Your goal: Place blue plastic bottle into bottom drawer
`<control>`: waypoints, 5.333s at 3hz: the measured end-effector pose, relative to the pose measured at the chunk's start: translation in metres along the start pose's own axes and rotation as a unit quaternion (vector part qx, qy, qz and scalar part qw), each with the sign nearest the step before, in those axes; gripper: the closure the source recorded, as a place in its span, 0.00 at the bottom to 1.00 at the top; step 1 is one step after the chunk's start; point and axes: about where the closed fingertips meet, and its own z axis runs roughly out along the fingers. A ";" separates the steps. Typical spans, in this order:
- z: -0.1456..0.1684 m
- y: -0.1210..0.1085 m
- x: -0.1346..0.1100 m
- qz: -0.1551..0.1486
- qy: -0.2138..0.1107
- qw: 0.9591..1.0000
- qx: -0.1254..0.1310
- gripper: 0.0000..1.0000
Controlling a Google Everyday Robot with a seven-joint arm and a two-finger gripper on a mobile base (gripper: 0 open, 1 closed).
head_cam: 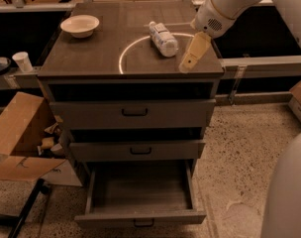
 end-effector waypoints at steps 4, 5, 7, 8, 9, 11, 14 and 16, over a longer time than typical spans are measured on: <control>0.103 -0.133 -0.034 0.134 -0.061 0.984 0.102 0.00; 0.115 -0.134 -0.042 0.164 -0.052 0.980 0.097 0.00; 0.128 -0.131 -0.045 0.203 -0.035 0.975 0.084 0.50; 0.119 -0.125 -0.064 0.167 -0.073 0.981 0.066 0.73; 0.093 -0.095 -0.098 0.045 -0.131 0.990 0.020 1.00; 0.078 -0.073 -0.112 -0.085 -0.179 0.980 -0.008 1.00; 0.036 -0.032 -0.111 -0.152 -0.202 0.967 0.002 1.00; -0.022 0.026 -0.072 -0.143 -0.247 0.957 0.056 1.00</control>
Offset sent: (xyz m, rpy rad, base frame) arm 0.1640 0.0357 -0.0202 0.1862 -0.1711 -0.1686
